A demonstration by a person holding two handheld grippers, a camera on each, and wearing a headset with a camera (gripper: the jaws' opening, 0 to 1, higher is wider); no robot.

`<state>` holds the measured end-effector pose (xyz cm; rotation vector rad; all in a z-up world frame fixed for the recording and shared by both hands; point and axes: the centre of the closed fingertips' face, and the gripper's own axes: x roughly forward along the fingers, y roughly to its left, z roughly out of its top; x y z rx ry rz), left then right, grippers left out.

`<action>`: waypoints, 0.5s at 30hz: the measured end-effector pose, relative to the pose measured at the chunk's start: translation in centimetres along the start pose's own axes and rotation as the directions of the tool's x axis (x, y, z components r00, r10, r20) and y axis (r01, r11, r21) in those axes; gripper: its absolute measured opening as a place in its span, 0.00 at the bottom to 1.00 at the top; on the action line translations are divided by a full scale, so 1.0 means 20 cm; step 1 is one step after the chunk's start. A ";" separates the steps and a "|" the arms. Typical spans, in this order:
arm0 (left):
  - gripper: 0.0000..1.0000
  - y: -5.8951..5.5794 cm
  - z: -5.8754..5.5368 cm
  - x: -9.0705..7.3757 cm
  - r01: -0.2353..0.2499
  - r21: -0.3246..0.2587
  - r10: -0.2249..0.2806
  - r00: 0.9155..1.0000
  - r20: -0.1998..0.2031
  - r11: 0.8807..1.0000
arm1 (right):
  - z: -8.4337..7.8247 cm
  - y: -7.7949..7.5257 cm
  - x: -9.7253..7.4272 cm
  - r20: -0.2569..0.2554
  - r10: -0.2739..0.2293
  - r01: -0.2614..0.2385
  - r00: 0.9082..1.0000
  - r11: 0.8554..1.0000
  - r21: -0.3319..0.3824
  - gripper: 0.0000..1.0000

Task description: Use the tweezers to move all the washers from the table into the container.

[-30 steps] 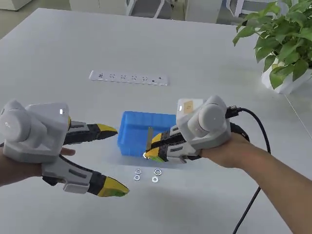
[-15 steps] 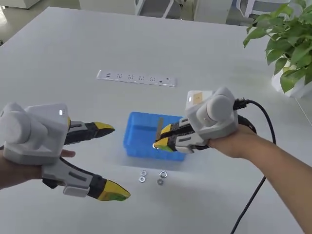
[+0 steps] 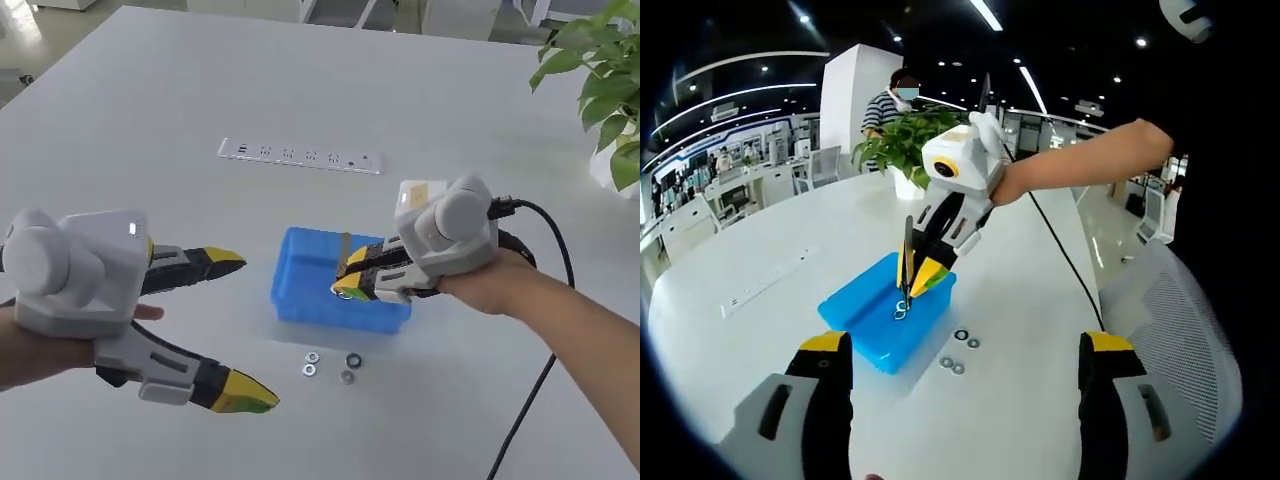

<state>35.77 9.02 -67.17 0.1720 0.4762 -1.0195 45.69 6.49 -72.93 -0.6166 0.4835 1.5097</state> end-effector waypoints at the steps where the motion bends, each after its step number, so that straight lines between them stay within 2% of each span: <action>1: 0.99 0.00 0.00 0.00 0.000 -0.001 0.000 1.000 -0.001 1.000 | -0.01 0.00 0.01 -0.001 0.001 -0.001 1.000 1.000 0.002 0.08; 15: 0.99 0.03 -0.02 0.04 0.002 -0.018 -0.002 1.000 -0.006 1.000 | -0.09 -0.06 0.12 -0.005 0.022 -0.022 1.000 1.000 0.017 0.09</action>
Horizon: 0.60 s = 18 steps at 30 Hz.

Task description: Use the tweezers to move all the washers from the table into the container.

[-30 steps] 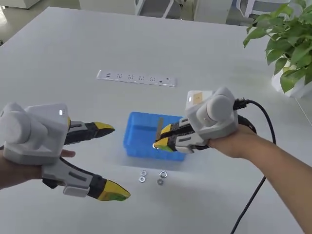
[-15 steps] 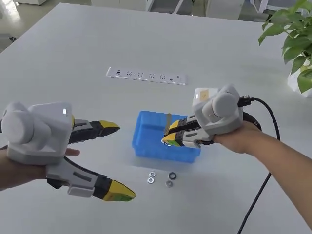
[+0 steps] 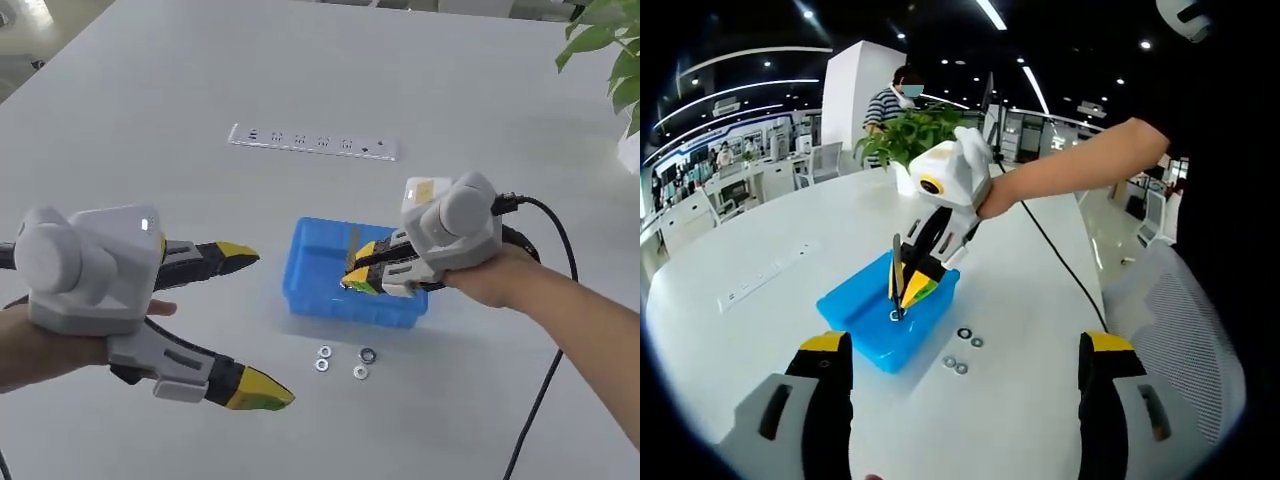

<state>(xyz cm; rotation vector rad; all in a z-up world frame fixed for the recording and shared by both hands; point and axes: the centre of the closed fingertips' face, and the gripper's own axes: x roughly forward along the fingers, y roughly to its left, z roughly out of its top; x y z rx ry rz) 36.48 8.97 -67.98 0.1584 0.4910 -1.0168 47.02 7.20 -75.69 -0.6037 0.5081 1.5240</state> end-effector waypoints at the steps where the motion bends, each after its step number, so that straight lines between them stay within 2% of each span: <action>1: 0.99 0.01 0.00 0.00 -0.002 0.000 0.002 1.000 0.002 1.000 | -0.01 -0.01 0.01 -0.002 -0.001 0.001 1.000 1.000 0.000 0.09; 13: 0.96 0.05 0.01 0.03 -0.004 0.024 0.004 1.000 -0.006 1.000 | -0.04 -0.02 0.05 -0.003 0.013 -0.013 1.000 1.000 0.011 0.09; 18: 0.94 0.07 0.04 0.05 0.003 0.033 -0.003 1.000 -0.001 0.999 | -0.03 -0.02 0.06 -0.002 0.015 -0.015 1.000 1.000 0.012 0.09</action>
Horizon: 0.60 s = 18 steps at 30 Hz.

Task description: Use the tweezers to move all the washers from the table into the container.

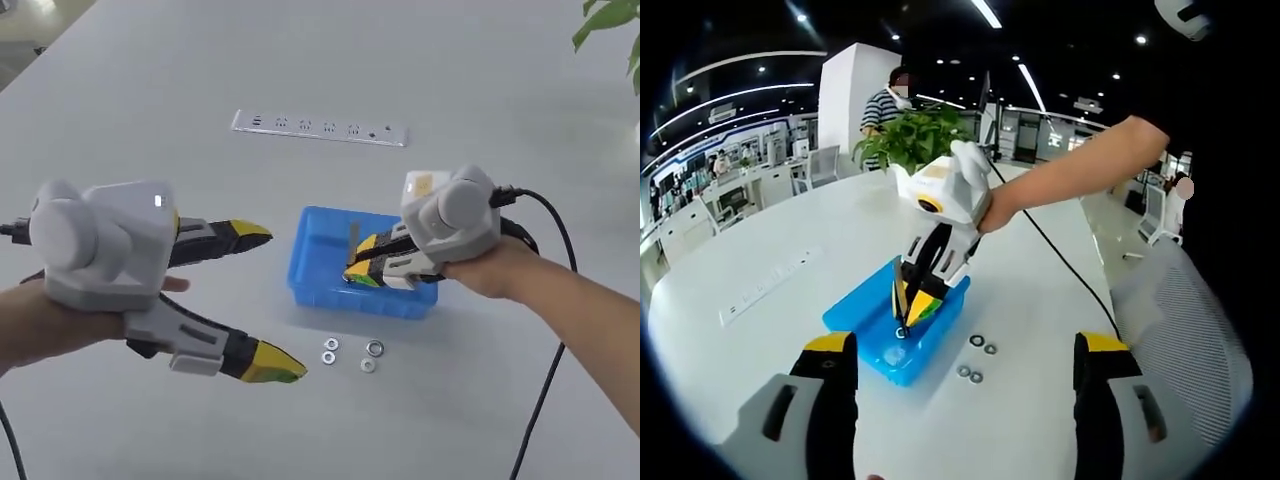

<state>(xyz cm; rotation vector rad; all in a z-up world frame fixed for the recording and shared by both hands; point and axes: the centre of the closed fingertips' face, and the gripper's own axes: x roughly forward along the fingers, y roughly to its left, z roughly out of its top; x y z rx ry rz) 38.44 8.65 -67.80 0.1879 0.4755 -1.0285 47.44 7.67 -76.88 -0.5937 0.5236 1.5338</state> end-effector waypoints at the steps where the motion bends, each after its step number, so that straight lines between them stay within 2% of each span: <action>1: 0.93 0.01 0.01 0.01 -0.001 0.006 0.001 1.000 0.001 1.000 | 0.00 0.00 0.00 0.000 0.000 0.000 1.000 1.000 -0.001 0.09; 4: 0.87 0.04 0.03 0.03 0.000 0.031 0.000 1.000 0.004 1.000 | 0.00 0.00 0.00 0.000 -0.002 0.002 1.000 1.000 0.000 0.09; 8: 0.74 0.10 0.06 0.07 -0.001 0.073 0.002 1.000 -0.006 0.997 | -0.01 0.00 0.00 -0.005 0.000 0.000 1.000 1.000 -0.007 0.09; 13: 0.57 0.17 0.10 0.13 0.017 0.144 -0.013 1.000 -0.028 0.989 | -0.01 0.00 -0.01 -0.010 0.000 -0.001 1.000 1.000 -0.017 0.09; 18: 0.40 0.22 0.11 0.21 0.027 0.187 -0.017 0.999 -0.051 0.982 | -0.01 0.00 -0.01 -0.012 0.001 -0.001 1.000 1.000 -0.029 0.09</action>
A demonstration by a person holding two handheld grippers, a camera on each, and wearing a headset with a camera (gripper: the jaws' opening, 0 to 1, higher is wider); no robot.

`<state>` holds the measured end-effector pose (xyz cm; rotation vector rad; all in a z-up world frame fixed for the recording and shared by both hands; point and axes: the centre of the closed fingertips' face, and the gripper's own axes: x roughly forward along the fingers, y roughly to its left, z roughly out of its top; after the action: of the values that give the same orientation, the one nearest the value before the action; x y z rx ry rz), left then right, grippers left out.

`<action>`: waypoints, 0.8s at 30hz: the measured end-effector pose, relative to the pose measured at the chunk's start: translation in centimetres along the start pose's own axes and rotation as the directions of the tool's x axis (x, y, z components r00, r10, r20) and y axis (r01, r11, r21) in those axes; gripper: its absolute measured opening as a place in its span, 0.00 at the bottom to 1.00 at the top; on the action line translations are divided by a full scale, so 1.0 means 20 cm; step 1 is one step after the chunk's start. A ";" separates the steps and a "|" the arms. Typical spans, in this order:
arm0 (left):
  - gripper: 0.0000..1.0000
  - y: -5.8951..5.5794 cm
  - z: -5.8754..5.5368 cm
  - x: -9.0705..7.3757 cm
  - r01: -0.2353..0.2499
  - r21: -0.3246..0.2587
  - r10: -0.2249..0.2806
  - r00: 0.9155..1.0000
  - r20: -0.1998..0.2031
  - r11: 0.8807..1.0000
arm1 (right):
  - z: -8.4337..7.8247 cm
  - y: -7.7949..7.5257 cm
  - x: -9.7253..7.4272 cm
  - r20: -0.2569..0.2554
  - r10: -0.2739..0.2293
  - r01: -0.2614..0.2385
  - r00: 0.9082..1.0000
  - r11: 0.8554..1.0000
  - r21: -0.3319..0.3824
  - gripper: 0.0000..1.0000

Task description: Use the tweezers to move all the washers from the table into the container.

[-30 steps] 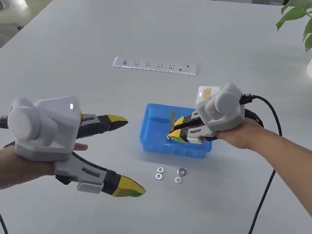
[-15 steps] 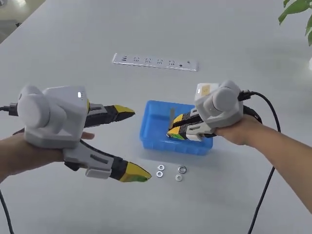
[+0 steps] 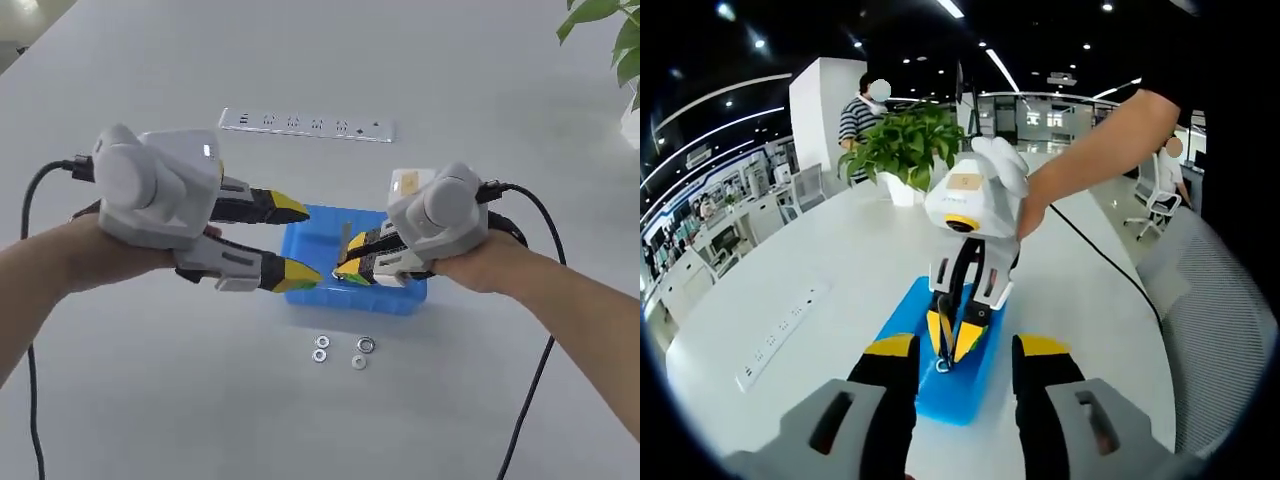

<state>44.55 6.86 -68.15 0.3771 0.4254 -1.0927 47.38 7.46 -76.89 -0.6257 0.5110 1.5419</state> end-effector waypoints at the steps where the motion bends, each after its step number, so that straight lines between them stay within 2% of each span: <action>1: 0.37 0.01 0.00 0.02 0.010 0.005 -0.010 1.000 -0.002 1.000 | 0.00 0.00 0.00 -0.001 0.002 -0.002 1.000 1.000 -0.003 0.09; 10: 0.23 0.06 0.01 0.11 0.037 0.042 -0.036 0.999 -0.016 0.998 | 0.00 0.00 0.01 -0.008 0.008 -0.008 1.000 1.000 -0.023 0.10; 24: 0.07 0.05 0.00 0.20 0.103 0.066 -0.100 0.994 -0.044 0.993 | 0.00 0.01 0.01 -0.017 0.019 -0.020 1.000 0.998 -0.054 0.10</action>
<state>47.06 4.32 -70.07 0.4419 0.4480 -1.2023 47.14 7.51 -77.03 -0.6773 0.4910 1.5741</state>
